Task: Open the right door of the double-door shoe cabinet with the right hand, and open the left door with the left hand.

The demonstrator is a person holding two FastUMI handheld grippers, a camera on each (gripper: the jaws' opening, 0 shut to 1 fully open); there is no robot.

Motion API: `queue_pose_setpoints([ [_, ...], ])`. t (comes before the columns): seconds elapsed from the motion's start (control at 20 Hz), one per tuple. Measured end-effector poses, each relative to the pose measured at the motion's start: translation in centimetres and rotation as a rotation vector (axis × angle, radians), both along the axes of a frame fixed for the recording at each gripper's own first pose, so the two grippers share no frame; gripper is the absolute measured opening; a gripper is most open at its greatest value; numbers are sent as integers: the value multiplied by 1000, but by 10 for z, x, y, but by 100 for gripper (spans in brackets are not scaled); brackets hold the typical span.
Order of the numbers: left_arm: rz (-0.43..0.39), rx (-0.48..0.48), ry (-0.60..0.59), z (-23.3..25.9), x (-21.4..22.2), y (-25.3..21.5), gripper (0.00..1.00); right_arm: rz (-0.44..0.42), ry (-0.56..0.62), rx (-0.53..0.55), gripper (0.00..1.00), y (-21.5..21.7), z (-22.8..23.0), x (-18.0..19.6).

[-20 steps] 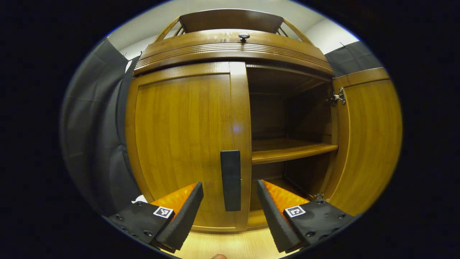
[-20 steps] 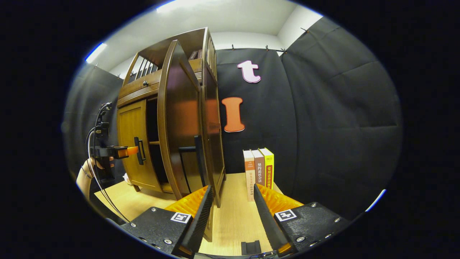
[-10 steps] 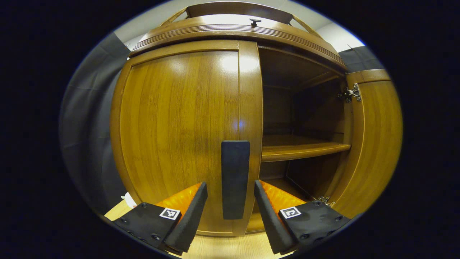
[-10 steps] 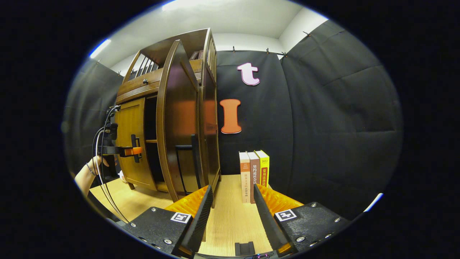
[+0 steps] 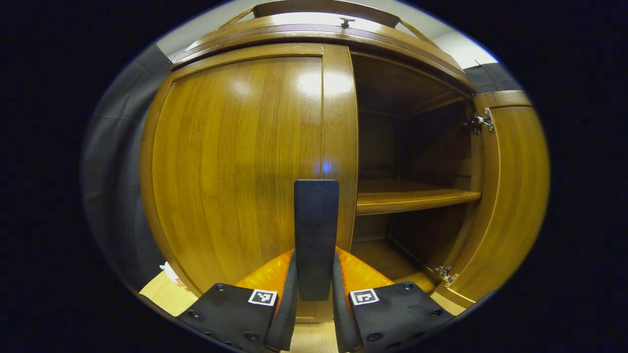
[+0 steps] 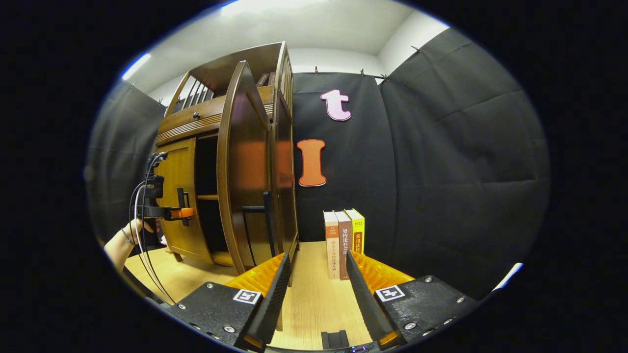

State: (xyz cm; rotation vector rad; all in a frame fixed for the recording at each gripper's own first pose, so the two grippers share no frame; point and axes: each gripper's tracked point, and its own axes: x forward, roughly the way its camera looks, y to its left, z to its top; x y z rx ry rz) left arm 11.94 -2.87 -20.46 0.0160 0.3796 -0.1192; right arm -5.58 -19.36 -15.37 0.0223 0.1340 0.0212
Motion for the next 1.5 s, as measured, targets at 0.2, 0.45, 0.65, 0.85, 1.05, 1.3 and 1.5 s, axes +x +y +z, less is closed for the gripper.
queue_pose_setpoints([
  [0.2,-8,-3,18,0,-10,2,34,-2,-9,-17,70,8,8,-5],
  [0.45,-23,-13,8,7,-27,5,27,-12,-12,-28,70,22,21,-14],
  [0.65,-65,-55,25,12,-46,8,27,-21,-20,-17,70,32,35,-18],
  [0.85,-99,-61,29,23,-74,20,27,-23,-34,-15,70,47,46,-20],
  [1.05,-115,-63,35,33,-103,34,27,-19,-34,-4,70,65,52,-24],
  [1.3,-119,-65,27,42,-133,52,27,-7,-45,10,70,87,60,-31],
  [1.5,-110,-69,21,51,-154,76,27,18,-55,10,70,108,64,-35],
])
